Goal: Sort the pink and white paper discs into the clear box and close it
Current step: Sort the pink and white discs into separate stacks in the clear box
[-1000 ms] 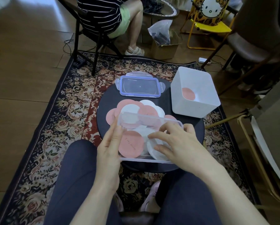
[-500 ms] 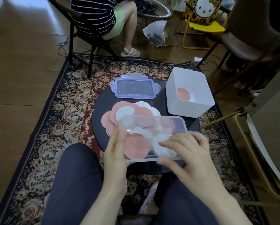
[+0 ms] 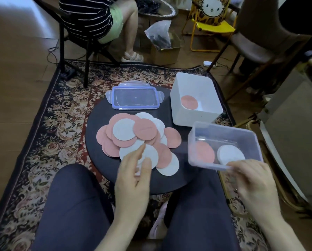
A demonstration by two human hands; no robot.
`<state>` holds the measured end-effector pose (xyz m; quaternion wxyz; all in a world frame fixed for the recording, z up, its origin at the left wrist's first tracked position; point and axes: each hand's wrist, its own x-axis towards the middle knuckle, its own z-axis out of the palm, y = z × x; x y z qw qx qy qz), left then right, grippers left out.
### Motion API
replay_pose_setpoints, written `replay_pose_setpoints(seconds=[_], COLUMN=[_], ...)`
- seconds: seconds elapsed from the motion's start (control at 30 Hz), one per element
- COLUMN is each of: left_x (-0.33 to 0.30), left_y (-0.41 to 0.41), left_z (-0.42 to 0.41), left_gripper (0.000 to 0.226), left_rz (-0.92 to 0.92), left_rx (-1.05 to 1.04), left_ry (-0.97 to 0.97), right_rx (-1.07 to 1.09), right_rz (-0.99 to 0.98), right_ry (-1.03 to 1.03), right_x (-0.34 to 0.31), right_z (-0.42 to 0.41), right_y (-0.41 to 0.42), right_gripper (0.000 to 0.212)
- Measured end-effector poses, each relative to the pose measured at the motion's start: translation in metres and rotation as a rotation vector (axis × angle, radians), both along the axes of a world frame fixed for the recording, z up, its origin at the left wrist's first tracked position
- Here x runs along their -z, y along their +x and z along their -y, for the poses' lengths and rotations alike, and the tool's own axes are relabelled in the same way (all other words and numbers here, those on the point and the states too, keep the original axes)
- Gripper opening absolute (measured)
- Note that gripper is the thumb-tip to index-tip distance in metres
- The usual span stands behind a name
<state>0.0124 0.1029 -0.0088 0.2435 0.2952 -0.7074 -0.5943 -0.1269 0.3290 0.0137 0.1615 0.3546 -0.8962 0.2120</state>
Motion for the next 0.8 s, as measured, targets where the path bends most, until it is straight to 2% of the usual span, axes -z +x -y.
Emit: replay_pose_setpoints(seconds=[0.1, 0.17, 0.3, 0.5, 0.67, 0.8], left_x=[0.014, 0.021, 0.025, 0.020, 0.017, 0.017], left_y=[0.009, 0.013, 0.020, 0.023, 0.022, 0.023], left_z=[0.017, 0.025, 0.034, 0.042, 0.042, 0.042], left_gripper=[0.049, 0.052, 0.051, 0.050, 0.047, 0.048], left_rz=[0.097, 0.136, 0.108, 0.092, 0.080, 0.077], left_rx=[-0.040, -0.048, -0.100, -0.138, -0.148, -0.141], left_ry=[-0.308, -0.391, -0.316, -0.243, -0.213, -0.223], right_rx=[0.025, 0.015, -0.068, -0.141, -0.134, -0.032], right_rz=[0.000, 0.032, 0.117, 0.157, 0.168, 0.169], right_ry=[0.070, 0.121, 0.188, 0.139, 0.166, 0.116], right_x=[0.007, 0.015, 0.029, 0.033, 0.037, 0.033], right_z=[-0.008, -0.011, -0.008, 0.011, 0.019, 0.013], right_y=[-0.024, -0.037, -0.048, -0.046, -0.043, -0.036], right_gripper=[0.027, 0.025, 0.020, 0.022, 0.012, 0.006])
